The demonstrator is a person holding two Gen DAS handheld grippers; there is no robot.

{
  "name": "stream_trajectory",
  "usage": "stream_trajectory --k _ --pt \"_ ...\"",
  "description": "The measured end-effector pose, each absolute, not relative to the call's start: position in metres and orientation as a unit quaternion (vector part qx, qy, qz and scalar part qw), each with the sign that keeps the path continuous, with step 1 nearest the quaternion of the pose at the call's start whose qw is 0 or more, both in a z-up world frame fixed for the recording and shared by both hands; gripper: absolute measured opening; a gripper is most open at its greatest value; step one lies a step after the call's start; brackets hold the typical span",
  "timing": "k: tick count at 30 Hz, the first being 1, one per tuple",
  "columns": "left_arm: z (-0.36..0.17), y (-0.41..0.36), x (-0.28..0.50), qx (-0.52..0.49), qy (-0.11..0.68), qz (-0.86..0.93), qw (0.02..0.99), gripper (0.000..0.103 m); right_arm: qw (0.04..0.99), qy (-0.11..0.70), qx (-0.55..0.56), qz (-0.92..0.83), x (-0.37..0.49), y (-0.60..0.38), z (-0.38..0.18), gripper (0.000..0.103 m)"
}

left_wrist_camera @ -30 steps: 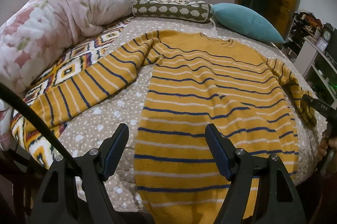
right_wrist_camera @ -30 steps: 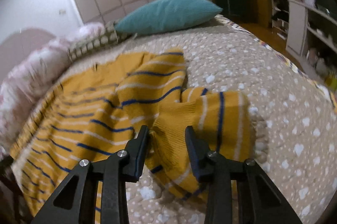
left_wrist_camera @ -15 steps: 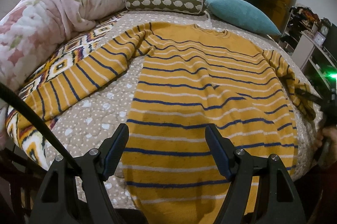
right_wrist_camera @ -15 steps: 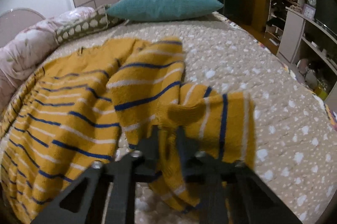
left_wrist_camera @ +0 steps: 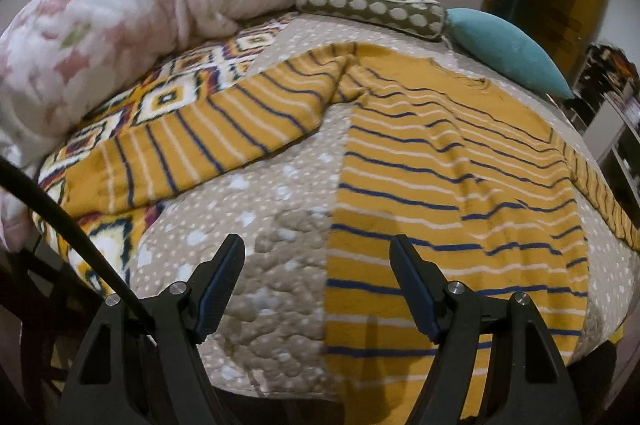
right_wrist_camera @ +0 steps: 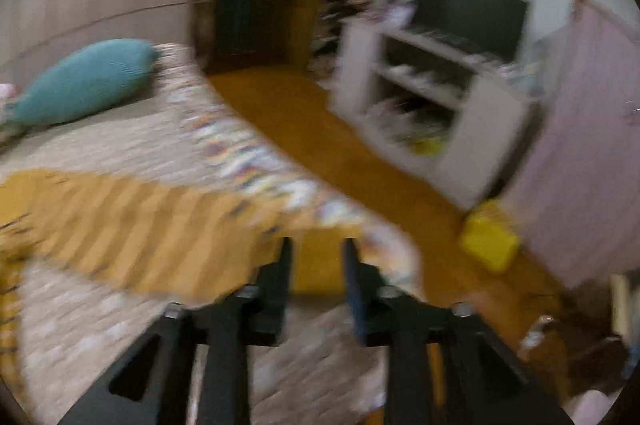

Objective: Fold small clothes

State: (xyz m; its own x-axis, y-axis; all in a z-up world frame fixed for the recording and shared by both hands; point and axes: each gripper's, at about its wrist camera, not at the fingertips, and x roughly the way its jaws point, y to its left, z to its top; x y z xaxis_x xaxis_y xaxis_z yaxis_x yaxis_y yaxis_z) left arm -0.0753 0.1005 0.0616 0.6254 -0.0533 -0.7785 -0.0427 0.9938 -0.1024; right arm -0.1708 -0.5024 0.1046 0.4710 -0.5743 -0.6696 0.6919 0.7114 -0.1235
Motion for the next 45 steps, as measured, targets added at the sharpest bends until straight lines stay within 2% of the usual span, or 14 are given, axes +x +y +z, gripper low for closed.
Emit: stream_trajectory --k 4,7,14,16,17,18,19,20,25,34,36,38,40,45 --pt "0.052 0.111 -0.071 -0.061 0.442 -0.001 0.895 0.076 0.893 0.364 0.205 -0.166 -0.17 -0.456 0.086 0.051" --pt "0.039 0.118 -0.069 -0.094 0.465 -0.035 0.88 0.076 0.864 0.409 0.291 0.023 -0.15 -0.401 0.048 0.051" --pt "0.028 0.101 -0.081 -0.092 0.465 -0.093 0.876 0.076 0.86 0.45 0.212 0.114 -0.131 -0.289 0.013 0.053" --pt "0.027 0.088 -0.086 -0.075 0.467 -0.094 0.876 0.066 0.872 0.445 0.178 0.102 -0.132 -0.267 0.013 0.052" --pt "0.027 0.077 -0.088 -0.042 0.47 -0.083 0.878 0.04 0.875 0.445 0.162 0.098 -0.13 -0.259 0.015 0.045" --pt "0.028 0.071 -0.09 -0.02 0.471 -0.073 0.879 0.027 0.878 0.446 0.15 0.094 -0.128 -0.257 0.016 0.034" --pt "0.032 0.068 -0.092 -0.008 0.468 -0.07 0.881 0.017 0.877 0.449 0.142 0.094 -0.127 -0.256 0.018 0.012" --pt "0.034 0.068 -0.093 -0.011 0.471 -0.077 0.879 0.008 0.872 0.453 0.154 0.103 -0.129 -0.259 0.019 0.012" --pt "0.055 0.088 -0.114 -0.023 0.469 -0.059 0.881 0.003 0.87 0.465 0.149 0.068 -0.161 -0.286 0.03 0.011" --pt "0.055 0.12 -0.14 -0.056 0.467 -0.038 0.882 0.007 0.867 0.453 0.198 0.065 -0.205 -0.321 0.027 0.006" --pt "0.062 0.123 -0.139 -0.059 0.453 -0.032 0.889 0.031 0.883 0.421 0.209 0.011 -0.203 -0.348 0.039 0.007" --pt "0.067 0.125 -0.138 -0.07 0.437 -0.027 0.896 0.052 0.891 0.388 0.232 -0.046 -0.202 -0.387 0.046 0.026" --pt "0.071 0.123 -0.137 -0.083 0.424 -0.028 0.902 0.057 0.889 0.36 0.258 -0.114 -0.201 -0.429 0.047 0.047" --pt "0.073 0.108 -0.125 -0.083 0.427 -0.045 0.899 0.058 0.865 0.311 0.347 -0.185 -0.193 -0.523 0.04 0.048"
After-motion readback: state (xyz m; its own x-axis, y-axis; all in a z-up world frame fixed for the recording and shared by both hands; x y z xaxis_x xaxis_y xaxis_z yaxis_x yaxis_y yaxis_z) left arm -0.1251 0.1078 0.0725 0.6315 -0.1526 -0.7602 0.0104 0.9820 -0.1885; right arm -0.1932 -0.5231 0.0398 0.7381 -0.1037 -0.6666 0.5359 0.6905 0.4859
